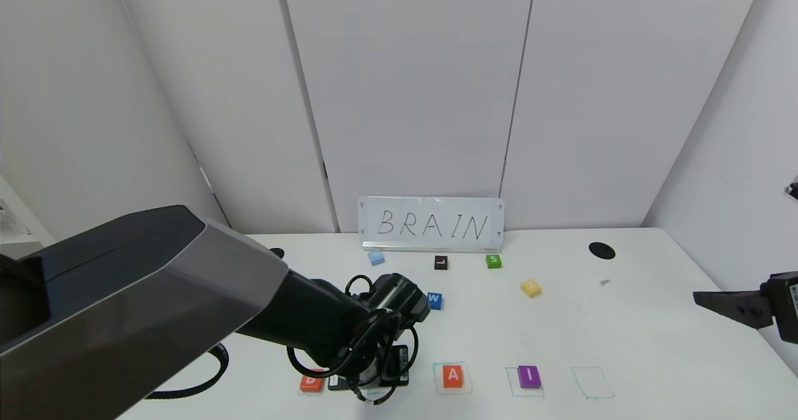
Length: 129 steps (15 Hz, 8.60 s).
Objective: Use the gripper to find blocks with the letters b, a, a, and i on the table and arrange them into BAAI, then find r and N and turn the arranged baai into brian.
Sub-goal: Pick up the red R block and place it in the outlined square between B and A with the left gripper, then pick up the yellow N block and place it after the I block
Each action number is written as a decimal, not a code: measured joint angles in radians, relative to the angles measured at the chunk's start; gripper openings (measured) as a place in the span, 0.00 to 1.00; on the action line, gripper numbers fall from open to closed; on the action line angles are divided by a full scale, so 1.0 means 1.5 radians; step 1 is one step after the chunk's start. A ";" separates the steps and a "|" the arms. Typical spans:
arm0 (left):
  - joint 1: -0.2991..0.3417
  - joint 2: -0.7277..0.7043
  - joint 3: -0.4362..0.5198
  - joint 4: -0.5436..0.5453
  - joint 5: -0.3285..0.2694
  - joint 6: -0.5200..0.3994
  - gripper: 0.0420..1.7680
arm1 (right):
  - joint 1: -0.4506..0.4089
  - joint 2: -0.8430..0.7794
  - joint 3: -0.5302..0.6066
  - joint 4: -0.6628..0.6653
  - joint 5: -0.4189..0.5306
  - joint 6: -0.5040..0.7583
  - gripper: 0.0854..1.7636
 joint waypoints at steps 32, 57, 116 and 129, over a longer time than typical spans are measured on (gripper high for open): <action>0.003 -0.244 0.034 0.099 -0.046 0.150 0.89 | 0.011 -0.007 0.012 -0.004 0.002 0.017 0.97; 0.159 -0.488 0.075 0.079 -0.131 0.401 0.96 | 0.053 0.151 -0.043 -0.004 -0.028 0.057 0.97; 0.216 -0.468 0.088 0.076 -0.175 0.457 0.97 | 0.063 0.854 -0.690 0.149 0.059 -0.041 0.97; 0.214 -0.471 0.089 0.076 -0.175 0.457 0.97 | 0.059 0.853 -0.683 0.154 0.059 -0.042 0.27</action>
